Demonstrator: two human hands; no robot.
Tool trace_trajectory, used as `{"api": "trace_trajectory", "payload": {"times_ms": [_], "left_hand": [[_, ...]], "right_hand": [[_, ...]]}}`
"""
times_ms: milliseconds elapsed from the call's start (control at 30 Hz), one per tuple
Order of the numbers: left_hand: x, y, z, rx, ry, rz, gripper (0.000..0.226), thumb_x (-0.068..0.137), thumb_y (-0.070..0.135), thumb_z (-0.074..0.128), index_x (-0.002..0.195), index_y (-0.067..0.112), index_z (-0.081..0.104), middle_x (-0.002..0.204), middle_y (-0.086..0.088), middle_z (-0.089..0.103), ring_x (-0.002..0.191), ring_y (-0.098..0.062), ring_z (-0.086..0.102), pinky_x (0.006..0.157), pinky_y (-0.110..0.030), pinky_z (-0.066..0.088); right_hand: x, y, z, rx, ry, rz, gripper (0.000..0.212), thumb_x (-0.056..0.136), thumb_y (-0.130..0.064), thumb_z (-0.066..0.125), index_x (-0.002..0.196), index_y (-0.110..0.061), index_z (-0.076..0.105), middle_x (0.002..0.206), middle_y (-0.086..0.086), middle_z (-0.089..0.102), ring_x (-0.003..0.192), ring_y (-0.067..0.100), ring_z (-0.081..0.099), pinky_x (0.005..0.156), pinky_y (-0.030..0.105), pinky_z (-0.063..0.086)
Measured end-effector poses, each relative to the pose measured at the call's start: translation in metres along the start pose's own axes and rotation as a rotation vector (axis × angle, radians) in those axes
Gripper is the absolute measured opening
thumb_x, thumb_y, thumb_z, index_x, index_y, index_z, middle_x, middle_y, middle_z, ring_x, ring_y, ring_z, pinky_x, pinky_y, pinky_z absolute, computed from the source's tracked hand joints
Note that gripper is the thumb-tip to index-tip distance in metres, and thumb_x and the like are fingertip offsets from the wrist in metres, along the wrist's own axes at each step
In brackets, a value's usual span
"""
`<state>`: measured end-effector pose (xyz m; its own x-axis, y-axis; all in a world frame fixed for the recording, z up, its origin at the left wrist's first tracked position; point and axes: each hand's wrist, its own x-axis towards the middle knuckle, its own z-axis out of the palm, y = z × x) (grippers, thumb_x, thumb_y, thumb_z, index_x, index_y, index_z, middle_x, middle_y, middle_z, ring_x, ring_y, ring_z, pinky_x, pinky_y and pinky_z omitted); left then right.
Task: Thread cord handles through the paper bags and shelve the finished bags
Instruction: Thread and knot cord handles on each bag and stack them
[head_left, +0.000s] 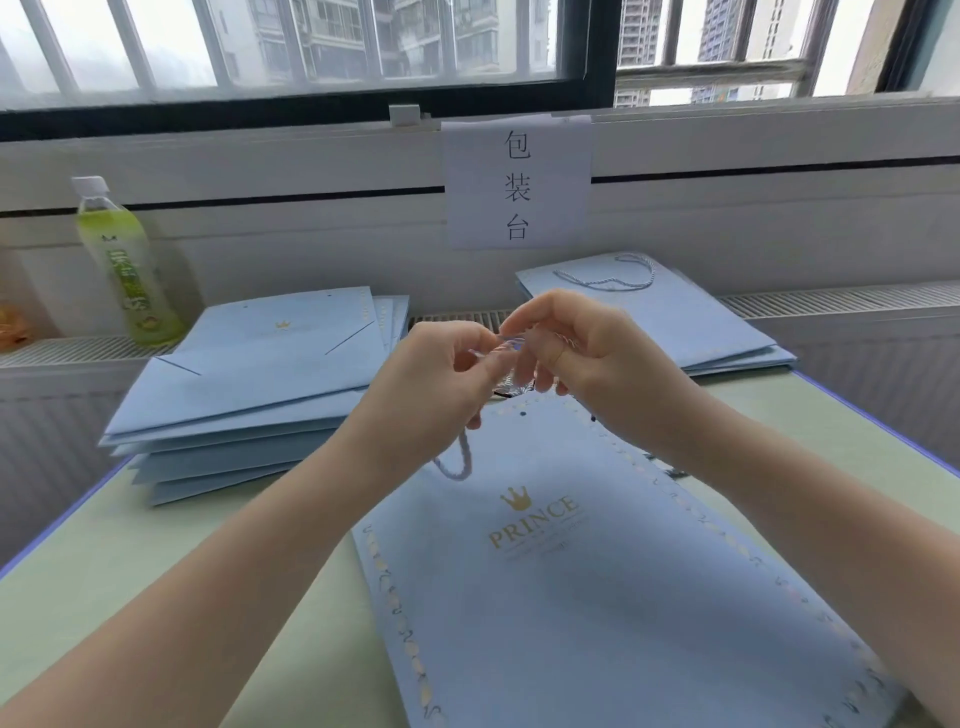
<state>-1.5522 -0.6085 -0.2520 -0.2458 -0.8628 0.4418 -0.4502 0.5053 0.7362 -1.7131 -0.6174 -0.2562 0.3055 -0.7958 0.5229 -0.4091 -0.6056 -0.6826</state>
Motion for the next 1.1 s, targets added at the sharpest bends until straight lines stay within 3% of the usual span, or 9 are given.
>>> {"api": "trace_trajectory", "payload": {"times_ms": [167, 267, 367, 500, 600, 700, 900, 1000, 1100], "left_hand": [[0.002, -0.003, -0.004, -0.127, 0.008, 0.014, 0.025, 0.095, 0.014, 0.052, 0.076, 0.013, 0.069, 0.048, 0.012, 0.053, 0.05, -0.005, 0.049, 0.056, -0.016, 0.041], [0.0, -0.007, 0.001, -0.134, -0.147, -0.059, 0.03, 0.095, 0.024, 0.05, 0.081, 0.01, 0.073, 0.076, 0.007, 0.072, 0.074, 0.0, 0.062, 0.072, -0.013, 0.044], [0.0, -0.031, 0.015, 0.272, -0.133, -0.079, 0.021, 0.096, 0.019, 0.051, 0.104, 0.013, 0.069, 0.106, -0.001, 0.069, 0.1, -0.013, 0.059, 0.092, -0.029, 0.041], [-0.003, -0.043, 0.024, 0.527, -0.158, -0.146, 0.032, 0.095, 0.026, 0.052, 0.126, 0.017, 0.055, 0.128, -0.006, 0.057, 0.121, -0.021, 0.047, 0.093, -0.026, 0.033], [0.0, -0.042, 0.022, 0.532, -0.086, -0.15, 0.036, 0.091, 0.031, 0.059, 0.124, 0.017, 0.057, 0.124, -0.005, 0.057, 0.118, -0.021, 0.05, 0.096, -0.03, 0.038], [0.0, -0.036, 0.015, 0.539, -0.027, -0.142, 0.037, 0.089, 0.034, 0.061, 0.123, 0.019, 0.059, 0.118, -0.003, 0.059, 0.115, -0.019, 0.051, 0.094, -0.033, 0.04], [0.002, -0.035, 0.007, 0.483, 0.035, -0.124, 0.021, 0.09, 0.038, 0.058, 0.107, 0.026, 0.058, 0.068, 0.014, 0.039, 0.074, -0.014, 0.041, 0.07, -0.03, 0.032], [0.002, -0.038, 0.007, 0.478, -0.001, -0.152, 0.016, 0.09, 0.04, 0.057, 0.094, 0.024, 0.056, 0.065, 0.012, 0.04, 0.07, -0.015, 0.04, 0.064, -0.03, 0.03], [0.004, -0.041, 0.008, 0.439, -0.021, -0.172, 0.021, 0.088, 0.038, 0.06, 0.08, 0.022, 0.052, 0.068, 0.011, 0.046, 0.069, -0.015, 0.043, 0.063, -0.029, 0.032]], "right_hand": [[-0.002, 0.014, -0.002, -0.566, -0.04, 0.004, 0.022, 0.099, -0.025, 0.043, 0.091, -0.016, 0.062, 0.081, -0.006, 0.058, 0.075, 0.016, 0.052, 0.068, 0.035, 0.044], [-0.001, 0.014, -0.002, -0.695, -0.026, 0.039, 0.025, 0.097, -0.032, 0.044, 0.088, -0.017, 0.062, 0.078, -0.003, 0.047, 0.077, 0.021, 0.046, 0.064, 0.033, 0.035], [0.001, 0.019, -0.007, -0.519, 0.045, 0.091, 0.022, 0.092, -0.008, 0.045, 0.09, -0.016, 0.066, 0.065, -0.011, 0.052, 0.068, 0.016, 0.051, 0.061, 0.03, 0.041], [0.006, 0.015, -0.006, -0.104, -0.062, 0.243, 0.052, 0.075, 0.02, 0.03, 0.092, -0.012, 0.067, 0.083, 0.0, 0.067, 0.071, 0.009, 0.059, 0.065, 0.018, 0.047], [0.006, 0.009, -0.01, 0.203, -0.153, 0.42, 0.037, 0.087, 0.01, 0.036, 0.096, -0.008, 0.068, 0.091, 0.005, 0.07, 0.074, 0.012, 0.063, 0.069, 0.022, 0.047], [0.005, 0.009, -0.012, 0.165, -0.146, 0.393, 0.025, 0.098, -0.018, 0.046, 0.091, -0.009, 0.068, 0.075, 0.0, 0.068, 0.061, 0.005, 0.058, 0.061, 0.018, 0.044], [0.004, 0.021, -0.001, 0.119, -0.16, 0.297, 0.024, 0.097, 0.002, 0.039, 0.11, -0.011, 0.054, 0.076, 0.001, 0.069, 0.055, 0.008, 0.058, 0.059, 0.02, 0.048], [0.004, 0.021, 0.003, 0.006, -0.178, 0.245, 0.033, 0.094, 0.007, 0.037, 0.102, -0.011, 0.063, 0.086, 0.007, 0.069, 0.059, 0.004, 0.058, 0.057, 0.016, 0.047], [0.001, 0.019, 0.006, -0.09, -0.199, 0.182, 0.016, 0.093, -0.008, 0.053, 0.093, -0.015, 0.068, 0.078, -0.001, 0.068, 0.057, 0.002, 0.054, 0.054, 0.012, 0.041]]}}
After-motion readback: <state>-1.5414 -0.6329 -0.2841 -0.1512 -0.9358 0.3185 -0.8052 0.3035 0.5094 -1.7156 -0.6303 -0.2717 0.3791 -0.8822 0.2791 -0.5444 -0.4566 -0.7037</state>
